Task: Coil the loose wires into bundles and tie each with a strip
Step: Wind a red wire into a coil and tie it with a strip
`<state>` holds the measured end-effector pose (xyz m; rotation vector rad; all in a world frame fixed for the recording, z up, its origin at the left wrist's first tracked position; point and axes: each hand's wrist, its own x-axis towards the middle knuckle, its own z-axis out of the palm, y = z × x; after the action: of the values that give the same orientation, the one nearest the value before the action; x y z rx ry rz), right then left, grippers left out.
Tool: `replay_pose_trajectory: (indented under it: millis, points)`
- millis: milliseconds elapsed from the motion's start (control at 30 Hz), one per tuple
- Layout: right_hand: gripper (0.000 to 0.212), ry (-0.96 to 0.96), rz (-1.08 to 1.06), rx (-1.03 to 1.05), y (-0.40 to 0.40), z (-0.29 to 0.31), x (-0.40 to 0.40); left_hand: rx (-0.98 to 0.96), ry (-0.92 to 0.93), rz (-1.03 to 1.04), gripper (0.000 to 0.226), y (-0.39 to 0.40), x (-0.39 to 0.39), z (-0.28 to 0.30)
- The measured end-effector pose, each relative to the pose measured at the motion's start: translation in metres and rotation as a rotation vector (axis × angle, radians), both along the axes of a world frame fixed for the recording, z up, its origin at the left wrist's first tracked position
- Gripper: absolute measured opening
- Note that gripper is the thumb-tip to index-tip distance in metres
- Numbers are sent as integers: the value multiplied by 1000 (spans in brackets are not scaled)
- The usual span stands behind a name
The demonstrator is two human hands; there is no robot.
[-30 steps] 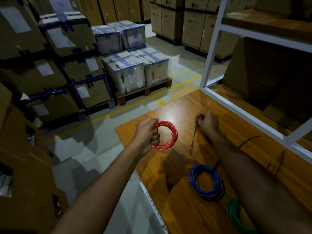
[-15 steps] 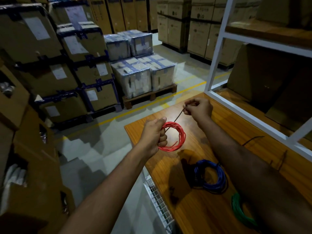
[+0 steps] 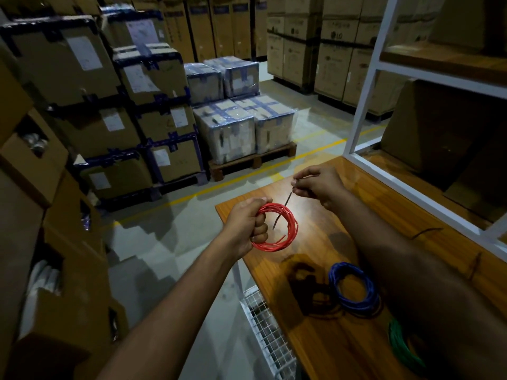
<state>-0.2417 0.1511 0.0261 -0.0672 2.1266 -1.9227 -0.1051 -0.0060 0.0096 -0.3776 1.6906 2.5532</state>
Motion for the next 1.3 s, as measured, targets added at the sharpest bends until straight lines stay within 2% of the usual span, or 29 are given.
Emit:
replay_pose_trajectory:
  millis: [100,233,333,433,500,567,633,733,800,900,1000,1067,1200,1300]
  points:
    - [23,-40,127,19,-16,1,24,-67,-10,-14,17,0,1,-5]
    - [12,-70,261,111,-23,3,44,-120,-51,-58,25,2,9,-10]
    - [23,-103,278,186,-22,4,51,-102,-36,-90,14,4,14,-12]
    - [24,-68,296,155,-18,7,67,-90,-53,-52,13,3,16,-15]
    - [30,128,209,151,-14,5,88,-63,-95,-6,22,0,17,-17]
    - [32,470,87,275,-7,0,118,-38,-123,36,27,-5,19,-19]
    - [31,772,174,396,-2,-9,153,-24,-130,59,28,-10,22,-21]
    - [41,945,380,626,-6,-29,188,15,-140,96,29,-14,22,-22]
    - [37,1039,341,743,-12,-45,195,26,-154,90,31,-11,23,-22]
    - [13,1117,212,601,-16,-60,195,12,-166,66,32,-7,25,-25]
    - [4,1065,174,356,-16,-66,200,-28,-172,95,15,-7,27,-30]
    - [3,986,158,207,-17,-64,206,-61,-160,119,7,-9,29,-34]
    - [12,722,105,-56,-13,-56,211,-82,-130,142,8,-14,31,-45]
    - [18,490,170,-284,-7,-45,214,-109,-117,184,8,-15,33,-49]
